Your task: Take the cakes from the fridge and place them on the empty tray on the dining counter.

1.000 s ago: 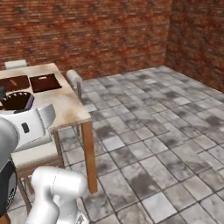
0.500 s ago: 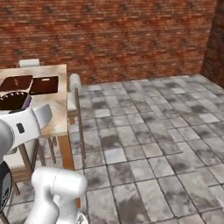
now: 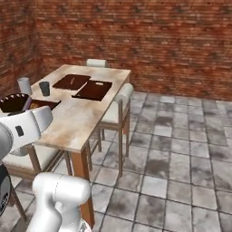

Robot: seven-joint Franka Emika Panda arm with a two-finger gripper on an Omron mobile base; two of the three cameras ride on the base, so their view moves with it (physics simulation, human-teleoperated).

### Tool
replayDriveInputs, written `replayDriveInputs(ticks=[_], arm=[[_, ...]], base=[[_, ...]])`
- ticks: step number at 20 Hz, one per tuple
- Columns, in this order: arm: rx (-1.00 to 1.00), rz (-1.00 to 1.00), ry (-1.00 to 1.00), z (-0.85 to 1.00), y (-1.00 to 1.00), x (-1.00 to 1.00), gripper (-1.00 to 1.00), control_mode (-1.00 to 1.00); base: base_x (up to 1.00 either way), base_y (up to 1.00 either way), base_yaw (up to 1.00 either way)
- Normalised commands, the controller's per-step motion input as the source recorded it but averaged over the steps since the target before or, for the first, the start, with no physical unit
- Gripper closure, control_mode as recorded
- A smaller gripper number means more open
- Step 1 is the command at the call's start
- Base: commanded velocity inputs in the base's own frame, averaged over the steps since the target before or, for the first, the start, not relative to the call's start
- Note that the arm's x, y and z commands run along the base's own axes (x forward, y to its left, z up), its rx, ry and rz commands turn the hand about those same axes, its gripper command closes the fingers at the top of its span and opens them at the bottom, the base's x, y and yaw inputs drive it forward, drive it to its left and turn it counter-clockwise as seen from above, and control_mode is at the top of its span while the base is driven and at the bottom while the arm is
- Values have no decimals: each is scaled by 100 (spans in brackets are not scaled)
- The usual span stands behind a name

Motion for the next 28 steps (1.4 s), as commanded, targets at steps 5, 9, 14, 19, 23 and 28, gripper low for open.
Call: replayDriveInputs(ticks=[5,9,14,19,23,28], arm=[[0,0,0,0,0,0,100,100],[0,0,0,0,0,0,100,100],[0,0,0,0,0,0,100,100],[0,0,0,0,0,0,100,100],[0,0,0,0,0,0,100,100],[0,0,0,0,0,0,100,100]], base=[[29,-34,83],[1,-68,66],[1,-100,7],[26,-100,0],[100,-96,7],[100,-32,20]])
